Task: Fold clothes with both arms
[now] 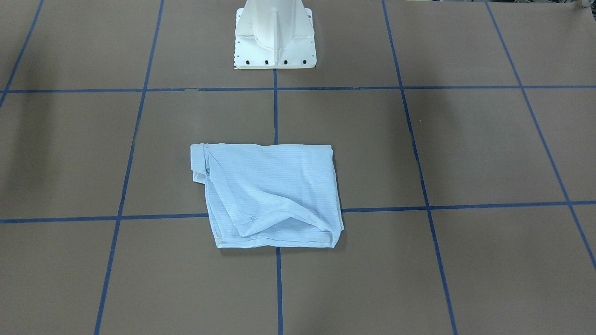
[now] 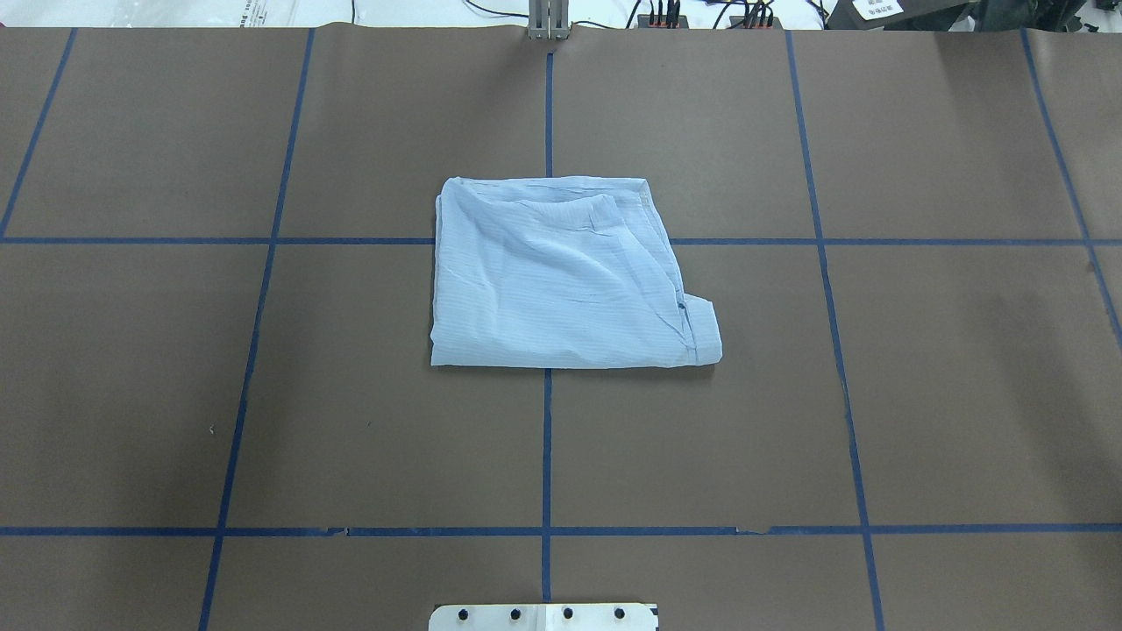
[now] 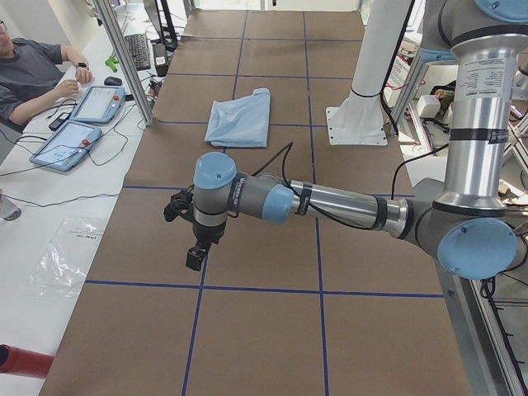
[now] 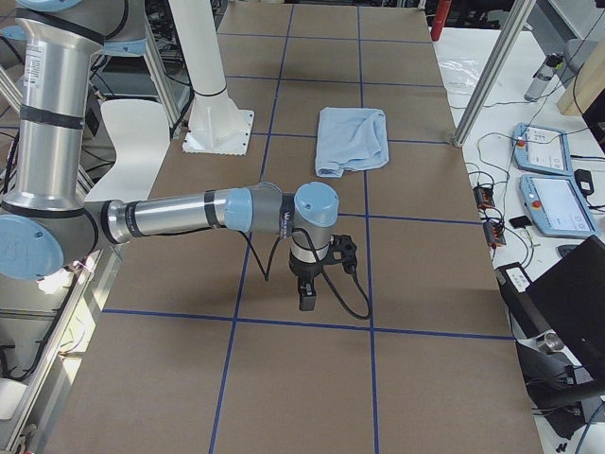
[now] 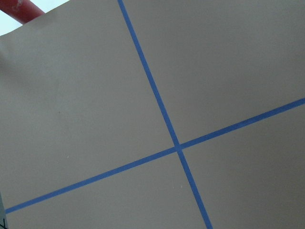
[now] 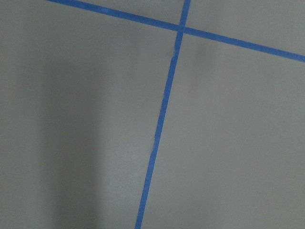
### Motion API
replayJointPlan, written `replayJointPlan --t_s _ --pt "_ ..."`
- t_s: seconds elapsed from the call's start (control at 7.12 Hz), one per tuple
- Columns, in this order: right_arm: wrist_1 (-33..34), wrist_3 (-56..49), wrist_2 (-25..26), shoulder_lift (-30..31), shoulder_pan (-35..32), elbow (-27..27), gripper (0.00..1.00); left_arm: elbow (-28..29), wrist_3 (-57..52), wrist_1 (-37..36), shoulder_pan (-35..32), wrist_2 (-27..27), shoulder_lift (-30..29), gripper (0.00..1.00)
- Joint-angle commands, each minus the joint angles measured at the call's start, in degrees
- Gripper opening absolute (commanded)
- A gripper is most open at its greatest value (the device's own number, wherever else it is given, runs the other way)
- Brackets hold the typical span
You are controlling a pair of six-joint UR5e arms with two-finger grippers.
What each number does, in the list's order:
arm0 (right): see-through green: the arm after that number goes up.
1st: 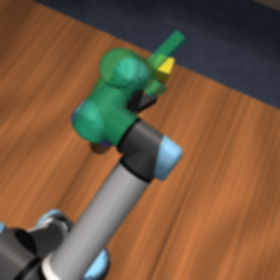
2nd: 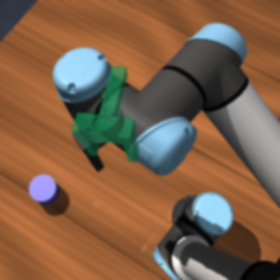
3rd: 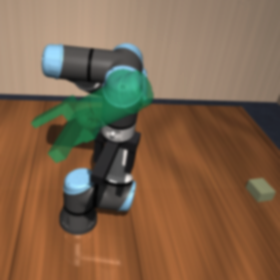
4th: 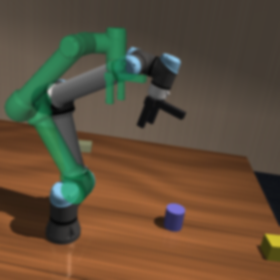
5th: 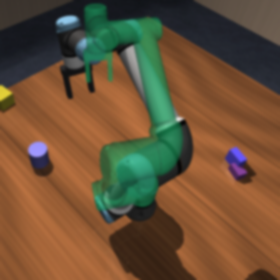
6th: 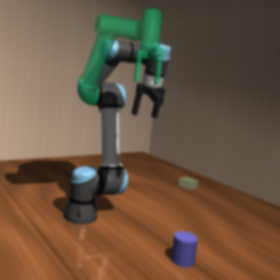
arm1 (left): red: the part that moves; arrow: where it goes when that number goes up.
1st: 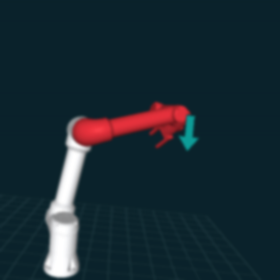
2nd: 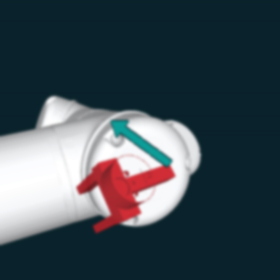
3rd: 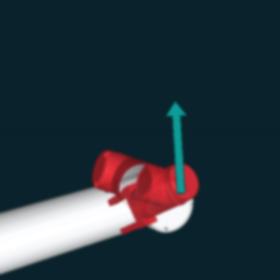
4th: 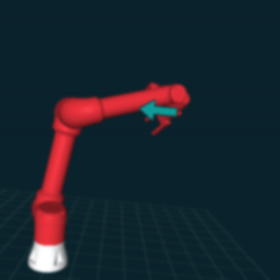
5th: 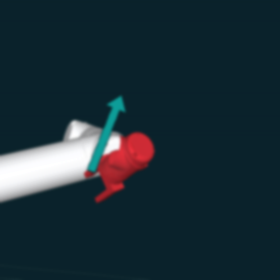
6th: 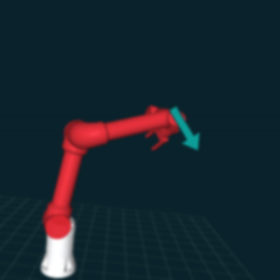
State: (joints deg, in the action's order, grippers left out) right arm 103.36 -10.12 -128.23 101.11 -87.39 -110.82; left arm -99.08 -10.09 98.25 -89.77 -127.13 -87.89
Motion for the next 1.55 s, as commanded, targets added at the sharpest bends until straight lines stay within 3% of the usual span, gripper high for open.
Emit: replayJointPlan --t_s 0.0,0.28,0.42,0.56,0.84,1.41 --pt "0.0 0.3 -0.3 0.4 -0.2 0.3 1.00 0.7 0.3 1.2 -0.4 -0.7 0.2 1.00" --pt "-0.1 0.2 -1.1 1.7 -0.4 0.2 1.00 2.6 -1.2 5.3 -1.5 -1.2 2.8 1.00" --pt "-0.1 0.2 -1.5 1.7 -0.7 0.2 1.00 2.8 -1.3 6.3 -2.8 -5.7 5.0 1.00" --pt "-1.5 0.2 -2.0 2.3 -0.8 0.5 1.00 2.1 -1.1 6.2 -3.7 -7.0 5.0 1.00" --pt "-7.7 0.6 -2.4 4.4 -1.3 2.3 1.00 1.4 -1.3 6.3 -4.1 -6.9 3.8 1.00" --pt "-7.9 3.2 -3.1 4.3 -1.5 1.5 1.00 2.1 -1.1 6.3 -4.2 -6.7 4.2 1.00"
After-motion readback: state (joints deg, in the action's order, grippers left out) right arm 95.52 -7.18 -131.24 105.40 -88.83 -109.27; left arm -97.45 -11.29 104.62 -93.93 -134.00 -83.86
